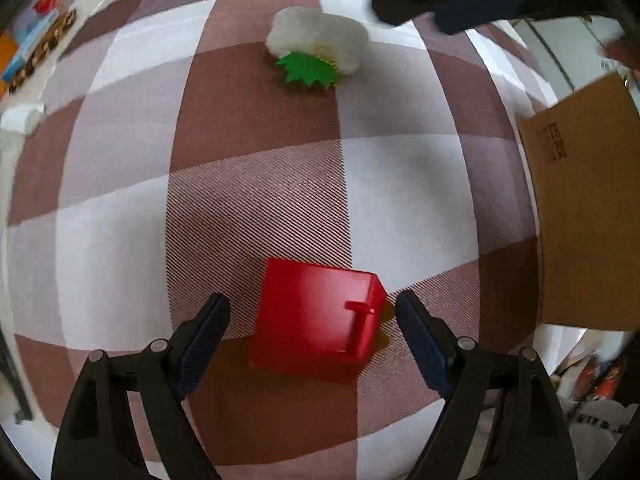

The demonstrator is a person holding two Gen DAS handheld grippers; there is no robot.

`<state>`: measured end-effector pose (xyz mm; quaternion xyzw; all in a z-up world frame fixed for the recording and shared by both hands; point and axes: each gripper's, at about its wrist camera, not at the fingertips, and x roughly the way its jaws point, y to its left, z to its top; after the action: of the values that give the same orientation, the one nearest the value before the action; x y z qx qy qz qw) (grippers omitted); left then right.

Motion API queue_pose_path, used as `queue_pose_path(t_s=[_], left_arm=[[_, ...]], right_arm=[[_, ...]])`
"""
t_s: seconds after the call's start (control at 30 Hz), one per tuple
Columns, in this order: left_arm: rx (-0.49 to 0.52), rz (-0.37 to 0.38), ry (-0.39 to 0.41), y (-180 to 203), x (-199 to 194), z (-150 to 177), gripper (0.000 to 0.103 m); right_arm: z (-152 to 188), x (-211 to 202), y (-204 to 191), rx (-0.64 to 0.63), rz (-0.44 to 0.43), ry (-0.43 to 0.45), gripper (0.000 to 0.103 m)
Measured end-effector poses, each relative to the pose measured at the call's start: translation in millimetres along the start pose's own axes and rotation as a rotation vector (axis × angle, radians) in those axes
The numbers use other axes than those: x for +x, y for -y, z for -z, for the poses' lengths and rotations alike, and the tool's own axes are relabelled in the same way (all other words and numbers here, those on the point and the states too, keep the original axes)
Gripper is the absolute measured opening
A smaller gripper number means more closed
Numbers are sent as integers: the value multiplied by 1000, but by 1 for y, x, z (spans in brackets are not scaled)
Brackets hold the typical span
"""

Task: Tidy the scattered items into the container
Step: 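Grasp the red toy box with the left tool while the right tool grasps the white plush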

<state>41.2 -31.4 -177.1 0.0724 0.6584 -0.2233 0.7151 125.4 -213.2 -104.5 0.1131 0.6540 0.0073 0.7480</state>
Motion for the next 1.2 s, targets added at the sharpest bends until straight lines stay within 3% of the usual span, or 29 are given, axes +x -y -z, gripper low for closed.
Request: queue_pose_path(t_s=[0.23,0.3,0.4,0.53,0.67,1.0,1.07,1.2], left_arm=[[-16,30,39,-13,-3,3,74],[-32,37,47,-18,-5,5,70],[-64,64,54,-27,-8,7,65],[-72,71,54,-29,-10,10,65],[-78,72,51,-30,-14,14,65],[-94,59,91,-32,-40,20,64],[-150,60,106,-32,-45,23,47],[-157,59,108,-28,-49,31,46]], right_arm=[[-36,51,-13,-147,120,-57,54],[-40,57,-15,-174,138,-61,67],[-42,66,-15,-199,144,-73,73],[-41,76,-9,-163,111,-89,74],[-36,69,-4,-116,89,-59,67],[-19,21,7,-9,-2,10,67],[-16,5,7,-1,-11,34,67],[-1,-24,9,-1,-19,87,67]])
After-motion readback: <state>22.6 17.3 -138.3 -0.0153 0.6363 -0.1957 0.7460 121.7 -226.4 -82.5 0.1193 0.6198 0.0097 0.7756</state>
